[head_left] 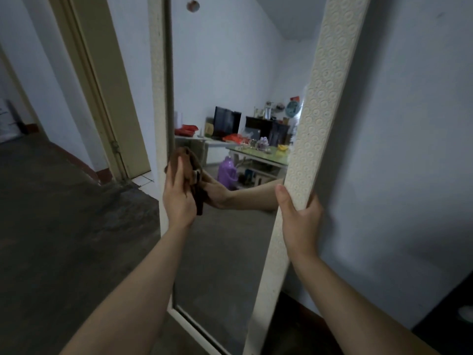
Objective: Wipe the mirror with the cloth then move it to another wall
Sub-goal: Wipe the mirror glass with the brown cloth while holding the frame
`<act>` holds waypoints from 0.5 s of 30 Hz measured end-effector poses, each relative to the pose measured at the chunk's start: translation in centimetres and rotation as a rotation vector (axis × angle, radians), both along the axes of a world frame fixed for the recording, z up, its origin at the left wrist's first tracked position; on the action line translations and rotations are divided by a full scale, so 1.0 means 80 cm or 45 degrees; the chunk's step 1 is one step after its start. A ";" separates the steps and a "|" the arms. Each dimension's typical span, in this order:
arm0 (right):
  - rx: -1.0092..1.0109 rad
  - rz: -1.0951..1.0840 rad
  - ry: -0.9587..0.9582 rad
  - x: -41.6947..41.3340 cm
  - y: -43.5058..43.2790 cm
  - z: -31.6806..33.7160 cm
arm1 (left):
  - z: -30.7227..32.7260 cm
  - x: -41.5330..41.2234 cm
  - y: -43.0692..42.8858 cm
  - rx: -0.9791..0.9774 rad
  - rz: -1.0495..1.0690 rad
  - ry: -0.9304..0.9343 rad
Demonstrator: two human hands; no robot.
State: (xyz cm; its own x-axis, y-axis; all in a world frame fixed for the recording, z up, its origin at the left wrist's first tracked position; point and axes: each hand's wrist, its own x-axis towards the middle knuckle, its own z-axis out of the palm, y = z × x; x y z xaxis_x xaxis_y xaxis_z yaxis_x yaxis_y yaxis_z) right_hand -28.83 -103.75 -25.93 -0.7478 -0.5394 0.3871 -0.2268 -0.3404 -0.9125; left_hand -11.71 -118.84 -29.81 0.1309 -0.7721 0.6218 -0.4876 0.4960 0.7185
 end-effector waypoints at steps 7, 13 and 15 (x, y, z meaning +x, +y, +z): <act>-0.024 0.013 0.023 0.000 0.002 0.000 | -0.045 -0.033 0.046 0.394 -0.029 0.399; -0.022 0.029 0.022 0.001 0.007 0.004 | -0.062 -0.095 0.153 0.162 -0.283 0.143; 0.000 0.053 0.006 0.000 0.010 -0.005 | -0.063 -0.115 0.188 0.053 -0.385 0.068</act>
